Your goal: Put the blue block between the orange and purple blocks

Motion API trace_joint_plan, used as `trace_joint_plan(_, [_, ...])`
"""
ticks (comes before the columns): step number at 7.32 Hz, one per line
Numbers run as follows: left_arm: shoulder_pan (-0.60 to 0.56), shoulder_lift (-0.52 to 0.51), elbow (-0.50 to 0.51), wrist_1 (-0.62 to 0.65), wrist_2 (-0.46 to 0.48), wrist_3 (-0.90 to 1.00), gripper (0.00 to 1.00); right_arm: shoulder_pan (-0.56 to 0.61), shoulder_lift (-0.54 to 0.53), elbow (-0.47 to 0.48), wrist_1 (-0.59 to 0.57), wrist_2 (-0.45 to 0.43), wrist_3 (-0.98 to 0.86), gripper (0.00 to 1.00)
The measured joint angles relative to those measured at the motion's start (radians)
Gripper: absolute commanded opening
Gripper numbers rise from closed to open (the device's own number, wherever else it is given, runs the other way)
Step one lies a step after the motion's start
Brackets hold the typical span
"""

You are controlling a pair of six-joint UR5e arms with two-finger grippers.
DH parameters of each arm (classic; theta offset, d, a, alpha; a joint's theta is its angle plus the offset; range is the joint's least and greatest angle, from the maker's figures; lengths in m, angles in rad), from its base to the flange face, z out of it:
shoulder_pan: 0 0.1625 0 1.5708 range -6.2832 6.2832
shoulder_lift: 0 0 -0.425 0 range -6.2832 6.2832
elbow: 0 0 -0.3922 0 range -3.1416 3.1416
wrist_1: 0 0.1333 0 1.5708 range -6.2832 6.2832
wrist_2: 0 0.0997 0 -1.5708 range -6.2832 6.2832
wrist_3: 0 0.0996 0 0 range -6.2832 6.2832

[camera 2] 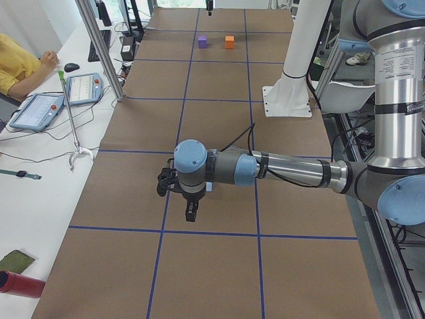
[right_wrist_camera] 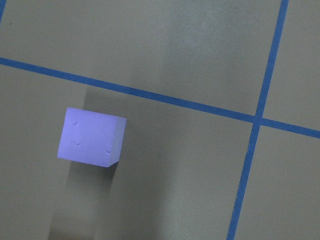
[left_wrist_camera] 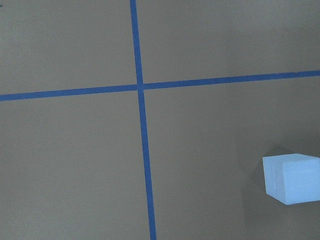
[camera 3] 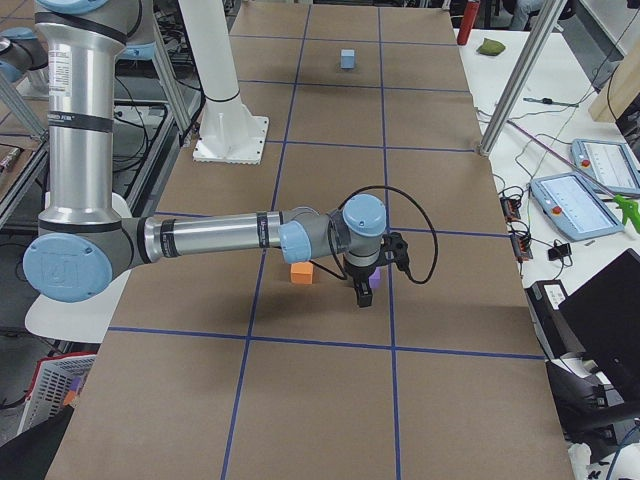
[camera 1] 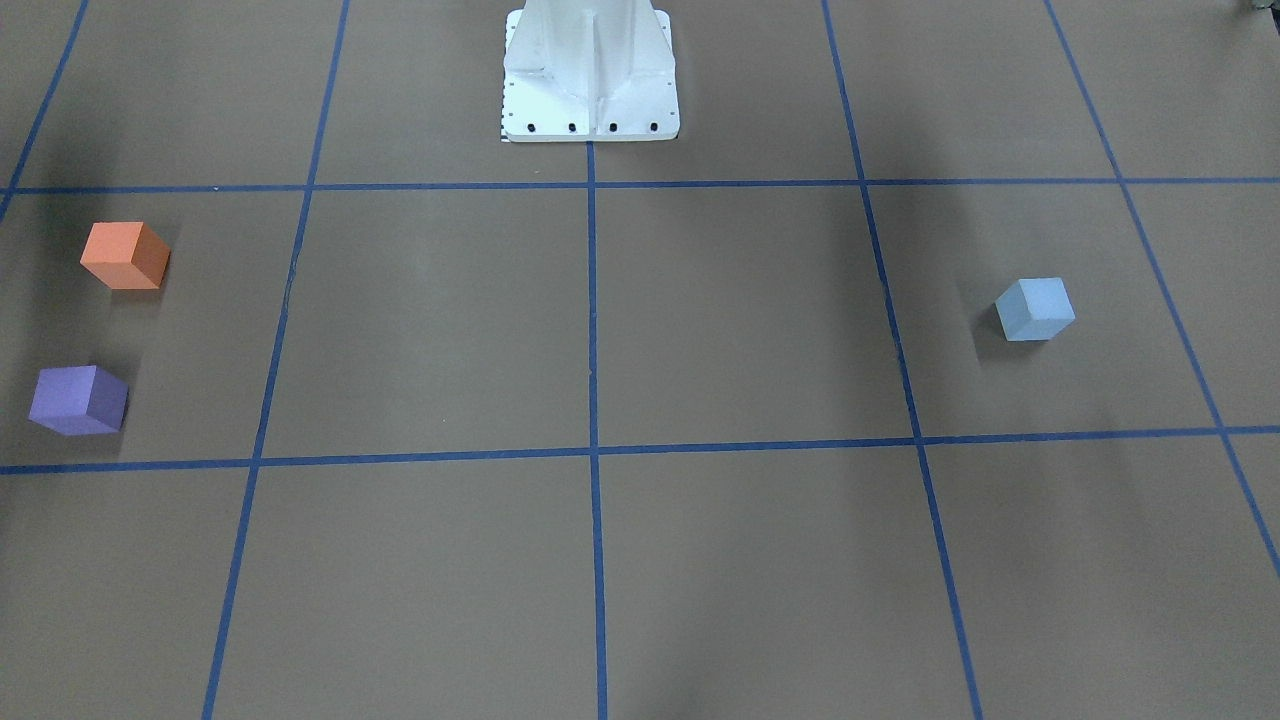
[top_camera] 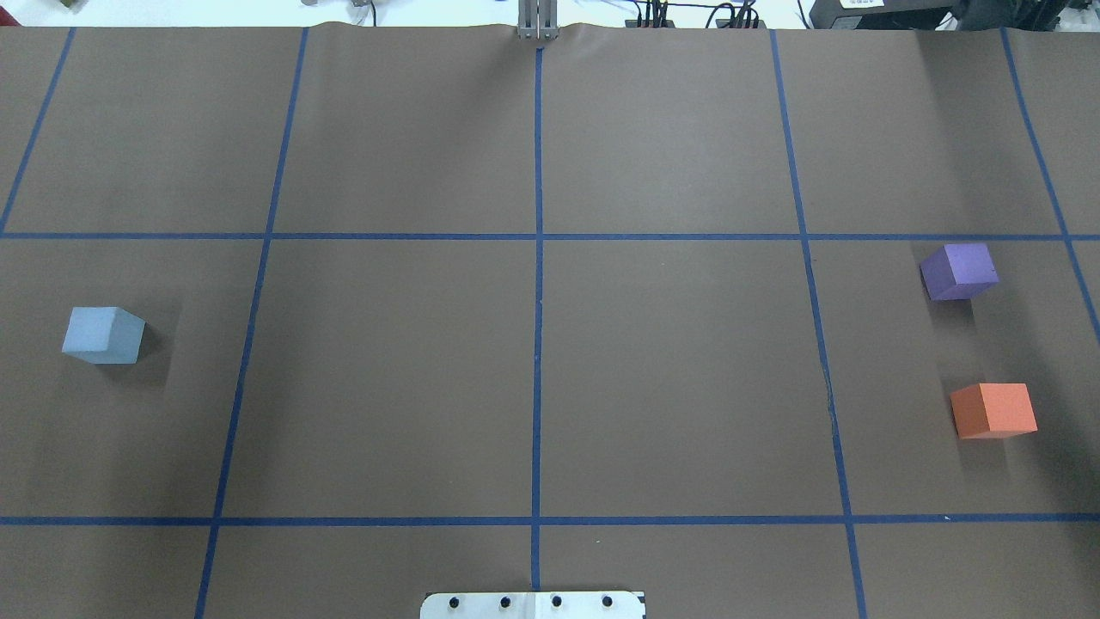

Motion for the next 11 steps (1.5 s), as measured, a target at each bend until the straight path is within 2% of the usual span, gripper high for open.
trace_joint_plan(4, [0.001,0.025,0.014,-0.099,-0.050,-0.023,1.00,-0.002,0.002,-0.002,0.002,0.005,0.001,1.00])
trace_joint_plan(6, [0.030,0.011,0.021,-0.110,-0.059,-0.039,1.00,-0.002,0.001,-0.002,0.003,0.021,0.001,1.00])
trace_joint_plan(9, [0.165,-0.026,0.023,-0.148,-0.048,-0.194,1.00,-0.003,0.000,-0.004,0.005,0.031,0.002,1.00])
trace_joint_plan(11, [0.289,-0.033,0.024,-0.279,-0.010,-0.407,1.00,-0.004,0.000,-0.005,0.006,0.031,0.002,1.00])
